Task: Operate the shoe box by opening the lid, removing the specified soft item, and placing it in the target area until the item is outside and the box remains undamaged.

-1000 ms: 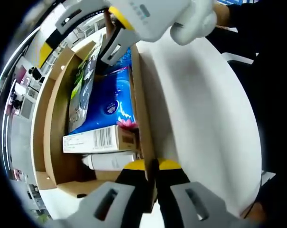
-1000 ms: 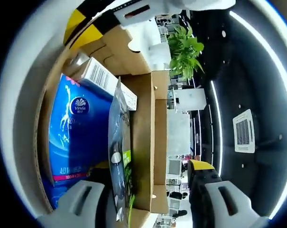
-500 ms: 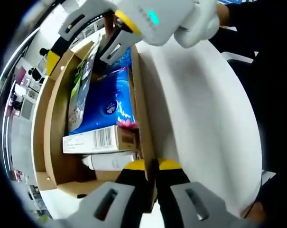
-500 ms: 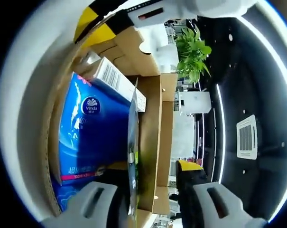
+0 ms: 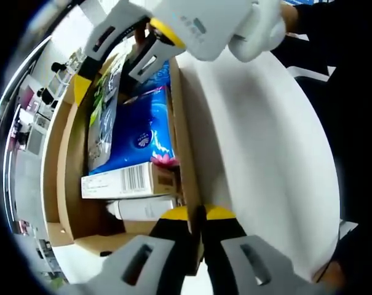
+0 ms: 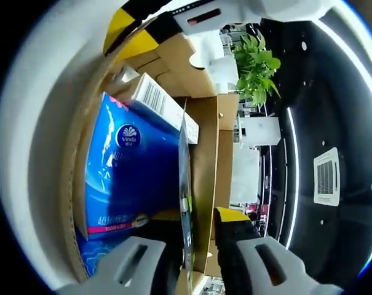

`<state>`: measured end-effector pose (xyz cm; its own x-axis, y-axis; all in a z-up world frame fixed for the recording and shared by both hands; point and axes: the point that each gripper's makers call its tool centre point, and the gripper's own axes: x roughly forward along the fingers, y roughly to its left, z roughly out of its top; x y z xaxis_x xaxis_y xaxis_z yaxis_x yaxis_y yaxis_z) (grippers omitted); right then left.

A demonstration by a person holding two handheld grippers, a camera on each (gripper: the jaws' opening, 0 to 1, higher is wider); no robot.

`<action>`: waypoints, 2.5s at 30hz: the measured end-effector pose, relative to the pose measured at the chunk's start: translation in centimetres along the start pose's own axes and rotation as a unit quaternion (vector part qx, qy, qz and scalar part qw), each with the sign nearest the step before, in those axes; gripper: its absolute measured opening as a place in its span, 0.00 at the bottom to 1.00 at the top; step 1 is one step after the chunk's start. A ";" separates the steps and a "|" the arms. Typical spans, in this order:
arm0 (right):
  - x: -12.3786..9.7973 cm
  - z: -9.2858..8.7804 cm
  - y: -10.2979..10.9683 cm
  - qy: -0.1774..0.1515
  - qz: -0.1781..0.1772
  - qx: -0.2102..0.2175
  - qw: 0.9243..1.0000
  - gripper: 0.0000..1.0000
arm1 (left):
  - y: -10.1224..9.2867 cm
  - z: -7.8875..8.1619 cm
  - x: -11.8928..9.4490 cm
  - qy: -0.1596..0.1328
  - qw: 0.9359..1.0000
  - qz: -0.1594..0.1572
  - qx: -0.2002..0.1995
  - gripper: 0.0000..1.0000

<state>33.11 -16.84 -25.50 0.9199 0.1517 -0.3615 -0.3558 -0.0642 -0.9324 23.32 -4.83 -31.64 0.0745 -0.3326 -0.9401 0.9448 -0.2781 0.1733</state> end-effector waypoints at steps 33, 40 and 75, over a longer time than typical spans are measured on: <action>-0.2 0.6 1.5 -0.008 0.041 -0.021 0.999 0.01 | 0.1 -0.1 0.2 0.004 1.000 0.003 0.006 0.04; -0.2 0.5 0.9 -0.005 0.017 -0.045 0.999 0.01 | 0.2 -0.1 0.2 0.003 1.000 0.002 0.005 0.04; -0.9 1.2 -0.6 -0.031 -0.051 -0.049 0.997 0.01 | 0.0 -0.2 0.2 0.008 1.000 0.004 0.001 0.05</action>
<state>32.34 -15.79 -24.64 0.9376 0.2221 -0.2677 -0.2410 -0.1402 -0.9604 23.42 -4.72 -31.84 0.0879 -0.3207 -0.9431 0.9433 -0.2774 0.1822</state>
